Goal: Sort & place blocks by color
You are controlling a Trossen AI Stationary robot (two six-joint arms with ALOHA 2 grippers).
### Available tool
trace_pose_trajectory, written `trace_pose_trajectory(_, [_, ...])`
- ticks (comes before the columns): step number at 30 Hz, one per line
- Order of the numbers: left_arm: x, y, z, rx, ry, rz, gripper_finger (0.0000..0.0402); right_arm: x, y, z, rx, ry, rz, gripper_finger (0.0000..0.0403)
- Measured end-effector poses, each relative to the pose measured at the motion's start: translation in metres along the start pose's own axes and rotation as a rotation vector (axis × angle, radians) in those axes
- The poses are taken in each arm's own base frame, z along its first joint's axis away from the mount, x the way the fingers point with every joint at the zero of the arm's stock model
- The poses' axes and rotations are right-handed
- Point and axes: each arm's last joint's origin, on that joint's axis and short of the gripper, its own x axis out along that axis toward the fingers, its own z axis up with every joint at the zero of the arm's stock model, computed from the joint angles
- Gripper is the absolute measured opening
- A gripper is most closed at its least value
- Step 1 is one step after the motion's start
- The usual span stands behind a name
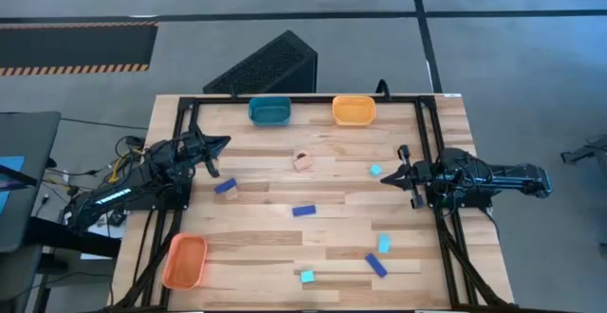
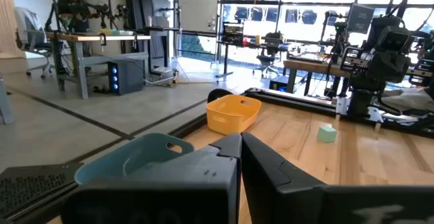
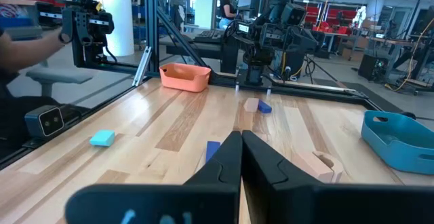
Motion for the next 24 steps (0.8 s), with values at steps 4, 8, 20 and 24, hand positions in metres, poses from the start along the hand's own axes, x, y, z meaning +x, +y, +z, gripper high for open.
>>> trace_pose_trajectory(4, [0.0000, 0.0000, 0.0000, 0.000, 0.000, 0.000, 0.0000, 0.0000, 0.0000, -0.0001, 0.000, 0.000, 0.000, 0.0026])
trace_pose_trajectory(8, [0.0000, 0.0000, 0.0000, 0.000, 0.000, 0.000, 0.0000, 0.0000, 0.0000, -0.0001, 0.000, 0.000, 0.000, 0.0026])
trace_pose_trajectory(20, [-0.0004, -0.0005, 0.0076, -0.029, -0.079, -0.004, 0.0000, 0.0000, 0.0000, 0.0002, -0.042, -0.002, -0.001, 0.0026])
trace_pose_trajectory(24, [-0.0004, -0.0009, 0.0080, -0.166, -0.080, -0.026, 0.0000, 0.0000, 0.0000, 0.0003, -0.181, -0.004, -0.001, 0.0026])
